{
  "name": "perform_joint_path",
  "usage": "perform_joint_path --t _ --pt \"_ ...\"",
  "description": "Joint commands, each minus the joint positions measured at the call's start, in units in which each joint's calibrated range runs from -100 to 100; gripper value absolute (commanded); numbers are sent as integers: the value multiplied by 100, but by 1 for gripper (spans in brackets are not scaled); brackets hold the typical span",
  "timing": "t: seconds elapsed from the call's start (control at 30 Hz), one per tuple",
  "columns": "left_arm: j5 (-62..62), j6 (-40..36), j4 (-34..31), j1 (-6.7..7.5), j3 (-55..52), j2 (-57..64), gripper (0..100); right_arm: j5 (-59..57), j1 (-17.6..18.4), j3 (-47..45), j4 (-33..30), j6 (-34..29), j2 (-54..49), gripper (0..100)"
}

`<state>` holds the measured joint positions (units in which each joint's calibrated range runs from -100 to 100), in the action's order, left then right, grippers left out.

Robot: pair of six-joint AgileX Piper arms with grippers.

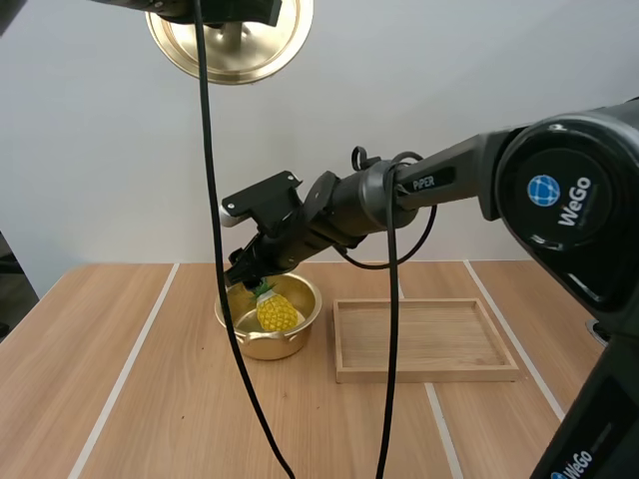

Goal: Open the pot, put the pineapple inside, and close it

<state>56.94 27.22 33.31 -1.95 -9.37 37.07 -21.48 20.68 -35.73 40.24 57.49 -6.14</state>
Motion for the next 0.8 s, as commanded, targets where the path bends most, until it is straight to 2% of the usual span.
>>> perform_joint_path --t 0.0,0.23,0.37,0.57,0.67,0.77 --pt "-196 -40 34 16 59 50 0 -16 4 38 17 54 -330 100" --pt "-196 -40 34 16 59 50 0 486 -6 38 -185 54 -1174 100" --pt "-196 -40 34 16 59 50 0 557 -197 38 -240 17 -1645 100" --pt "-196 -40 34 16 59 50 0 137 -985 38 -240 -490 -2256 100" --pt "-196 -40 34 16 59 50 0 -354 -1541 38 -240 -756 -2609 100" --pt "-196 -40 34 16 59 50 0 -534 -1879 38 -240 -804 -2887 100"
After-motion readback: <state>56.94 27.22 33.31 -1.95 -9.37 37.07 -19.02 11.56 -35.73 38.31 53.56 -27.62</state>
